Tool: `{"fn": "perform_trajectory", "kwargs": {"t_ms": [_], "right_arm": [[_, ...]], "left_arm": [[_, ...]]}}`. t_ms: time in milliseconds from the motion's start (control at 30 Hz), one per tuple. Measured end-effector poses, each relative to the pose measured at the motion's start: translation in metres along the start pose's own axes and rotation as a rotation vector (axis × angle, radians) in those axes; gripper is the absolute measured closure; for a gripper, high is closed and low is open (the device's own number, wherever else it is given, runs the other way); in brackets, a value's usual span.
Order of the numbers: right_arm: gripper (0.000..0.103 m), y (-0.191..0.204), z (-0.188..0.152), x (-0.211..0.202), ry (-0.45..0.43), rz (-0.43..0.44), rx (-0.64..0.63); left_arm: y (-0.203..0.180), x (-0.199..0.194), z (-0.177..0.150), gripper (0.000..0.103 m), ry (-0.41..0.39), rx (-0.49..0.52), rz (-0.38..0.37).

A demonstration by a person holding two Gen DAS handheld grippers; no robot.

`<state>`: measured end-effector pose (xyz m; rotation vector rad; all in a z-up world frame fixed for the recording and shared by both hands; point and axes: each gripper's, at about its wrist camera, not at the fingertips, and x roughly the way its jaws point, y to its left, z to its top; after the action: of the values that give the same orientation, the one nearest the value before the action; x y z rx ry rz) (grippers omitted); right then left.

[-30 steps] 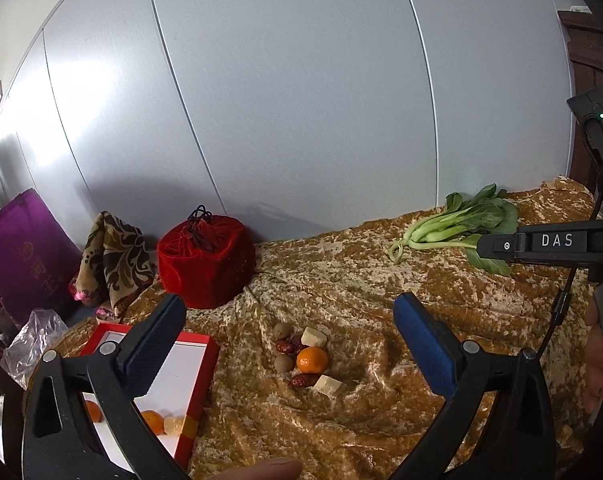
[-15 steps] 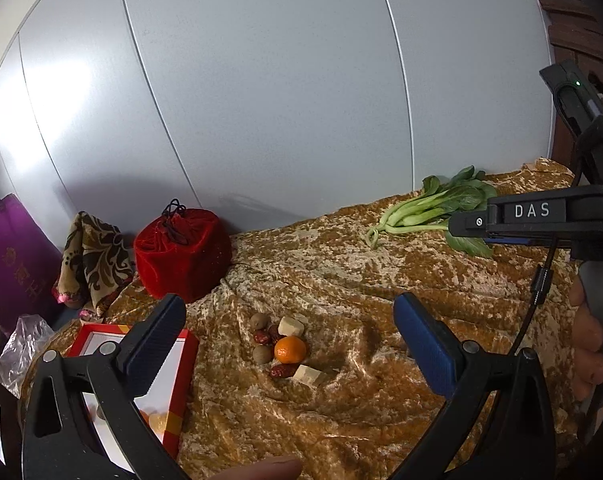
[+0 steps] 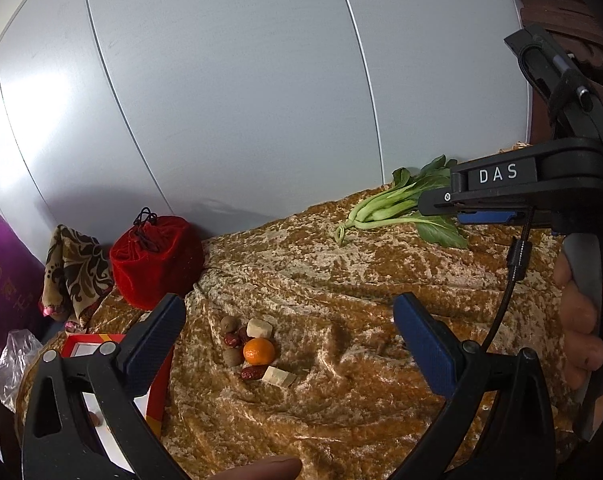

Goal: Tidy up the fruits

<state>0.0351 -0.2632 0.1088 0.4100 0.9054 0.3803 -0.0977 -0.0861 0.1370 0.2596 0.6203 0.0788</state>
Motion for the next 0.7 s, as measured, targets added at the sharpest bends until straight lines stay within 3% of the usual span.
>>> {"fn": "perform_trajectory", "kwargs": {"t_ms": [700], "right_arm": [[0.056, 0.0008, 0.0005, -0.0029, -0.011, 0.000, 0.008]], "left_arm": [[0.0042, -0.0020, 0.0028, 0.000, -0.025, -0.034, 0.020]]}}
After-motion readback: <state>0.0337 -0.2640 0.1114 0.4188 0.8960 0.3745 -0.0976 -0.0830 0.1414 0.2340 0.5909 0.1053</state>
